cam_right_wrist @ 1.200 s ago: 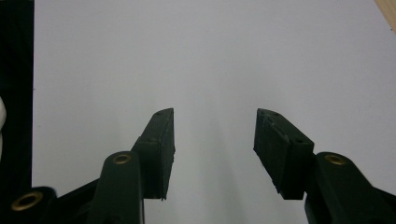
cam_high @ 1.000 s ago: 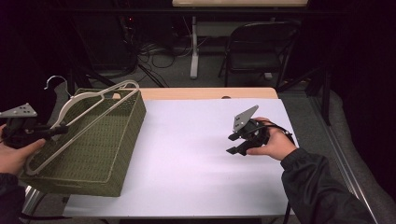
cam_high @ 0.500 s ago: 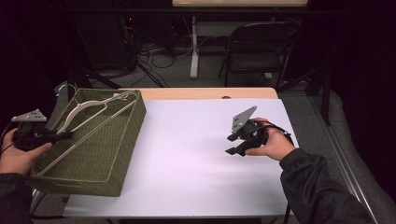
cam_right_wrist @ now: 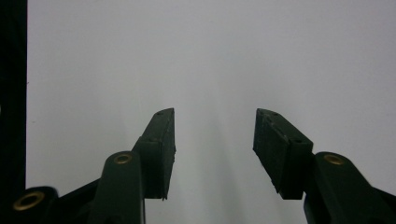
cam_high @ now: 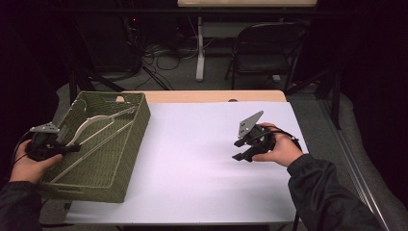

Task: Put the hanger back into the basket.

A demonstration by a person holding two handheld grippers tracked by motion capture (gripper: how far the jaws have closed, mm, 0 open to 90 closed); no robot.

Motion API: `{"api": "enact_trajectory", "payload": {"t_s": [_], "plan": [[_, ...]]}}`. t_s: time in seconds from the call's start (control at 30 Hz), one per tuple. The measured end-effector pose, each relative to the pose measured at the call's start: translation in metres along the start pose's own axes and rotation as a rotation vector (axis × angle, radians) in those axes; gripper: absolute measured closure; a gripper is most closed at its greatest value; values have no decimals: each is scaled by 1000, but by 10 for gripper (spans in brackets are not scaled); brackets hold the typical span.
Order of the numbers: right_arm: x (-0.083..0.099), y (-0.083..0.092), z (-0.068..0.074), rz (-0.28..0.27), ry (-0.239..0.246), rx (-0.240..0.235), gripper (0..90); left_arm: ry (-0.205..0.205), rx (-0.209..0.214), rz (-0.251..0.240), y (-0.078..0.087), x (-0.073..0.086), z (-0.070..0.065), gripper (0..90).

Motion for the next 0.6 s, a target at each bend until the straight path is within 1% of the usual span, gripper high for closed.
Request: {"api": "enact_trajectory", "payload": {"t_s": [0.03, 0.07, 0.13, 0.17, 0.3, 0.37, 0.47, 0.5, 0.53, 0.6], "plan": [[1, 1, 0, 13, 4, 1, 484, -2, -4, 12, -1, 1, 0, 871], [1, 1, 0, 13, 5, 0, 484, -8, -12, 27, -3, 3, 0, 871], [-1, 0, 0, -7, 3, 4, 484, -12, -22, 52, -5, 6, 0, 870], [-1, 0, 1, -8, 3, 4, 484, -14, -26, 58, -5, 7, 1, 870], [0, 1, 0, -9, 8, 7, 484, -20, -36, 64, -6, 8, 1, 868], [0, 2, 1, -10, 1, 7, 484, -23, -46, 71, -6, 9, 1, 866], [2, 4, 0, 2, 4, 1, 484, -27, -52, 73, -7, 9, 1, 852], [1, 3, 0, -12, 2, 10, 484, -25, -55, 71, -7, 9, 2, 851], [1, 2, 0, -11, 2, 10, 484, -21, -65, 69, -7, 9, 2, 846], [0, 2, 1, -11, 3, 8, 484, -28, -70, 67, -6, 8, 3, 838]]}}
Point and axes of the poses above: each handheld gripper's, and its own axes: y roughly backward along the jaws, x roughly out of its underside, z roughly to its left, the point moved 9 cm from there along -y, roughly forward along the jaws, and after that the axes turned 11 degrees about y, right-handed, at the moved point
